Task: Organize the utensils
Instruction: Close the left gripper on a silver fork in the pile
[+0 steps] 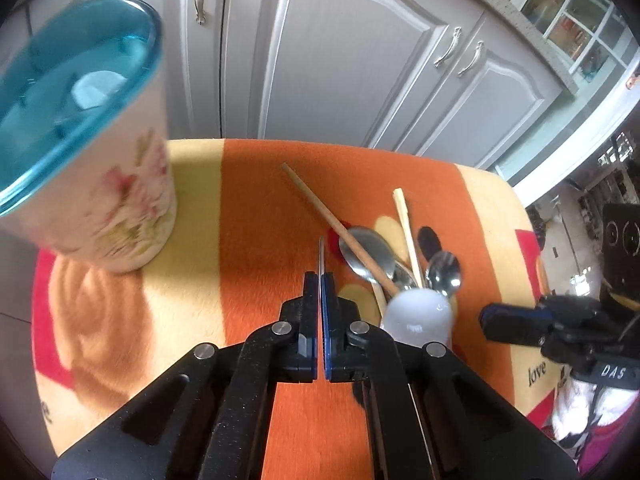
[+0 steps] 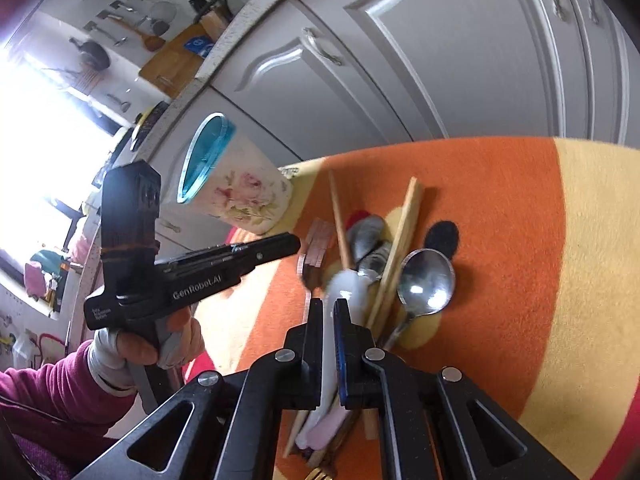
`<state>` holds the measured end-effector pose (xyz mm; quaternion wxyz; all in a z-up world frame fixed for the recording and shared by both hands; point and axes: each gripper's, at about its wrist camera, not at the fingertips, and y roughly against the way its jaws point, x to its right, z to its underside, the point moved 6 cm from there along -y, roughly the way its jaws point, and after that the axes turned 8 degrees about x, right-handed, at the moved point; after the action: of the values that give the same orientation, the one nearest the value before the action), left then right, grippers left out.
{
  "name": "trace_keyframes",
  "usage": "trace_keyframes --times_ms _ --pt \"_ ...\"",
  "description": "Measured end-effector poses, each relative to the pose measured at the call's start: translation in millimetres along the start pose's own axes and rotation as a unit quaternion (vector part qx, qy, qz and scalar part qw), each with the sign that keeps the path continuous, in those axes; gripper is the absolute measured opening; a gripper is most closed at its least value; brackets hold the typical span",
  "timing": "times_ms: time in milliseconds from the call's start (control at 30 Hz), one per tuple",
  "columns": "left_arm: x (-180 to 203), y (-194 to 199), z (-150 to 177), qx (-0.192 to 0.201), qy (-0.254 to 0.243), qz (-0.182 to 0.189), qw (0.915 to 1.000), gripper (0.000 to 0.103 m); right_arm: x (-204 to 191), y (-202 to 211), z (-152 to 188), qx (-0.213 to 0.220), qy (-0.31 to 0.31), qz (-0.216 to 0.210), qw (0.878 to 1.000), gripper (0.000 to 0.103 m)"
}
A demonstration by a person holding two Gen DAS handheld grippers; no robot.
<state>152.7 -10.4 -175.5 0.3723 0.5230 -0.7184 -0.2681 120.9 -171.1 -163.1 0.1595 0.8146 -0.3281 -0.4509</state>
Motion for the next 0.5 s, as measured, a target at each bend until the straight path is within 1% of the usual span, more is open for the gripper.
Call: trace_keyframes --times_ms 67,167,233,267,300,333,367,433,500 --pt "-2 5 4 0.001 0.001 -0.002 1.0000 0.000 -6 3 -1 0.001 0.014 0.008 1.000 0.005" --pt "-7 7 10 -0.004 0.014 -0.002 0.9999 0.000 -1 5 -4 0.013 0.022 0.040 0.999 0.005" --pt "-7 9 11 -0.003 0.017 0.002 0.9998 0.002 4 2 -2 0.002 0.024 0.054 0.998 0.010" --pt "-6 10 11 0.000 0.014 0.003 0.9999 0.008 6 0 0 -0.003 0.024 0.058 0.998 0.018" --pt "-5 10 11 0.000 0.010 0.002 0.9999 0.015 8 -2 3 -0.009 0.023 0.061 0.998 0.022" --pt "-5 9 11 -0.002 0.010 0.002 0.9999 0.030 9 -4 4 -0.013 0.021 0.058 0.998 0.022" --pt "-6 7 10 -0.004 0.016 0.005 0.9998 0.037 9 -5 6 -0.016 0.020 0.056 0.998 0.022" --pt "-3 1 6 -0.008 0.029 0.015 0.9994 0.037 10 -11 7 -0.022 0.021 0.051 0.998 0.022" --pt "1 -8 3 -0.014 0.021 0.008 0.9996 0.038 14 -17 8 -0.027 0.014 0.050 0.998 0.025"
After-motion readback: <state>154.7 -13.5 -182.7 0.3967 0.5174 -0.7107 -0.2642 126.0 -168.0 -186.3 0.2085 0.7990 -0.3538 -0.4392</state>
